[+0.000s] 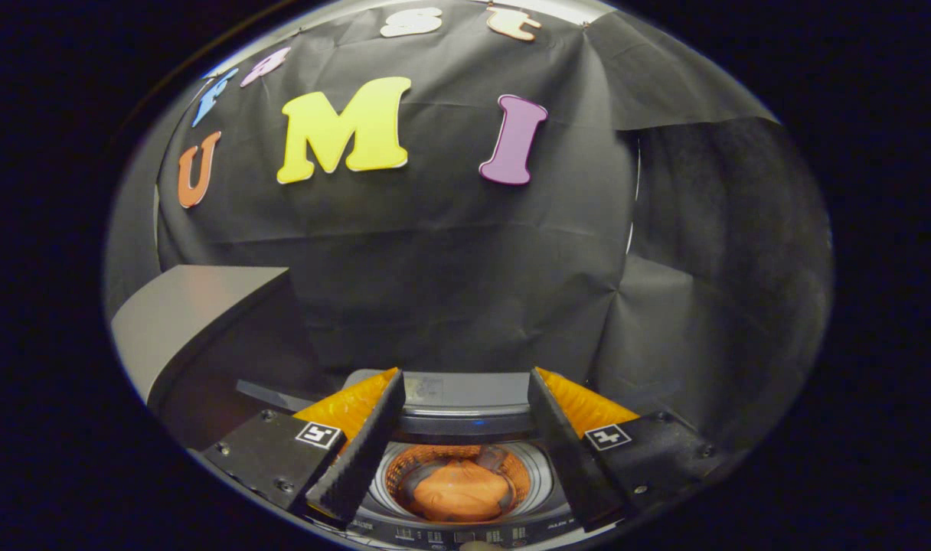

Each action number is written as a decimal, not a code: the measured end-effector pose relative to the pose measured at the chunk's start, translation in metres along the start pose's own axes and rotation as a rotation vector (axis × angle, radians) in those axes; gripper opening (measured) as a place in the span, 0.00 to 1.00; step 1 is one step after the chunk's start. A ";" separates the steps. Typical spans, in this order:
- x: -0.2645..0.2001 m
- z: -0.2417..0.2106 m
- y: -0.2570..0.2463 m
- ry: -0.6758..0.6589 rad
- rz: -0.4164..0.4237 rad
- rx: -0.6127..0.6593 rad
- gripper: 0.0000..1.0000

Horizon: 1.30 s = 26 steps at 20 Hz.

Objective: Put the clothes into the washing machine and then close the washing machine lid.

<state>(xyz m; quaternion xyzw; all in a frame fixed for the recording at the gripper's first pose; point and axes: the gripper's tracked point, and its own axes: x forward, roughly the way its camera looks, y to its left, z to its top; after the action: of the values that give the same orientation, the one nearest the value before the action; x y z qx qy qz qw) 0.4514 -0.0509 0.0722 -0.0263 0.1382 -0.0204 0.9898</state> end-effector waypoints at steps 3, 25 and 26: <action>-0.006 -0.044 -0.003 0.100 -0.009 0.006 1.00; -0.172 -0.044 -0.005 -0.104 0.005 0.031 1.00; -0.186 -0.045 -0.004 -0.133 0.006 0.028 1.00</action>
<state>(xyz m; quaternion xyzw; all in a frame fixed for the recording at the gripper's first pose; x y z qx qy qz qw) 0.2599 -0.0480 0.0800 -0.0135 0.0718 -0.0177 0.9972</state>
